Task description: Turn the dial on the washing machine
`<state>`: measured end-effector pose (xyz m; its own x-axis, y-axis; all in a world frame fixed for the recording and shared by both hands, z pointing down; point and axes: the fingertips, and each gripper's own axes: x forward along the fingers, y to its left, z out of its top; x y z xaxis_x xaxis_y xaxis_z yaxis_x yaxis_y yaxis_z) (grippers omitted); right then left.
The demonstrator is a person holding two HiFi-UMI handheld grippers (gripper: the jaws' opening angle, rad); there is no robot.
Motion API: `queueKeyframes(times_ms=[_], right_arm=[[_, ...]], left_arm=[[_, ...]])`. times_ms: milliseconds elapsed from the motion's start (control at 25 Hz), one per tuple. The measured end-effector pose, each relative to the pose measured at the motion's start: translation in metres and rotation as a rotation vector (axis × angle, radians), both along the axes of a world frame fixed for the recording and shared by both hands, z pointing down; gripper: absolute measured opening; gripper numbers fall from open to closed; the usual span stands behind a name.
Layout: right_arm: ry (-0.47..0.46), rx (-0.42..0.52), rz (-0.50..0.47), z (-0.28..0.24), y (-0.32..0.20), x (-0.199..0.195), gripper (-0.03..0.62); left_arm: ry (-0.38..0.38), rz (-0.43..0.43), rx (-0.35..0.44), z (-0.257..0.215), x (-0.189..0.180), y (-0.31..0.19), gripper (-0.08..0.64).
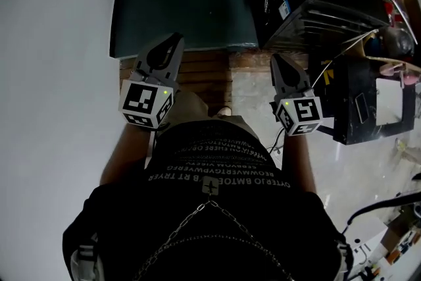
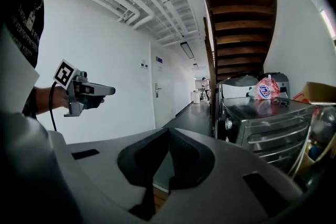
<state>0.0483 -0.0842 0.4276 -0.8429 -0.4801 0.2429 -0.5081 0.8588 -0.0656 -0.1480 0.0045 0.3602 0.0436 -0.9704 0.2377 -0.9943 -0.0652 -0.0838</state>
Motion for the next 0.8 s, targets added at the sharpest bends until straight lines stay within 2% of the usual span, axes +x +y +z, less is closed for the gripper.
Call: queueKeyframes(times_ms=[200,440,600,800], right_arm=[[0.004,-0.021,0.038,0.004,-0.007,0.010,-0.003],[0.028,-0.063,0.109,0.015,-0.021,0.017,-0.003],[0.052,-0.090,0.146,0.026,-0.038,0.001,-0.003],[0.083,-0.085,0.166,0.027,-0.068,-0.041,-0.003]], left_arm=[[0.037,0.054,-0.016,0.001,0.012,-0.023,0.032],[0.033,0.137,-0.043,0.008,0.017,-0.050,0.032],[0.029,0.157,-0.061,0.020,-0.006,-0.075,0.032],[0.020,0.209,-0.073,0.033,-0.042,-0.120,0.032]])
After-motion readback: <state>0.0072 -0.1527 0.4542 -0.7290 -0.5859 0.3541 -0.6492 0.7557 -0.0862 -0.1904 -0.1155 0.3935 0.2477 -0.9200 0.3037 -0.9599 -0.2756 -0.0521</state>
